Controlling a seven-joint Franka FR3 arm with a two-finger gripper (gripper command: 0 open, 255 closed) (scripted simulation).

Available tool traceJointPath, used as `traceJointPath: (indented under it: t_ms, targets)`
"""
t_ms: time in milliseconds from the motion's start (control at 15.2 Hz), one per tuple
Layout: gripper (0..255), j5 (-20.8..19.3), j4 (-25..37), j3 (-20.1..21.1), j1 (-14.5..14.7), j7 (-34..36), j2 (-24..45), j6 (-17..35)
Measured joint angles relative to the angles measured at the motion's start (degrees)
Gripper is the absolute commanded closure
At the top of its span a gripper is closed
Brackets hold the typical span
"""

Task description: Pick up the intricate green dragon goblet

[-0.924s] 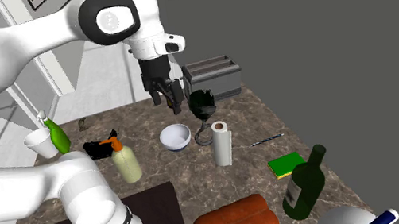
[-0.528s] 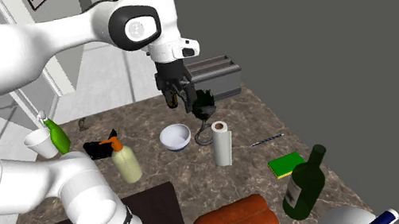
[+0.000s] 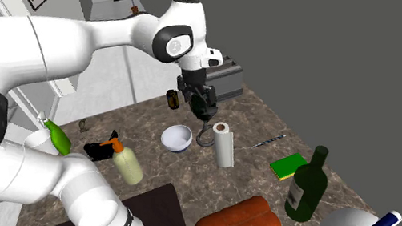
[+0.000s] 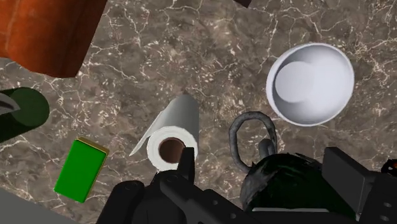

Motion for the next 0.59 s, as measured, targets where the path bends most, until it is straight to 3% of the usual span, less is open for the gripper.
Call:
traceJointPath:
  t_ms: [594]
  targets:
    - [0, 7.7, 8.7, -1.3, 2.0, -4.4, 17.1, 8.8]
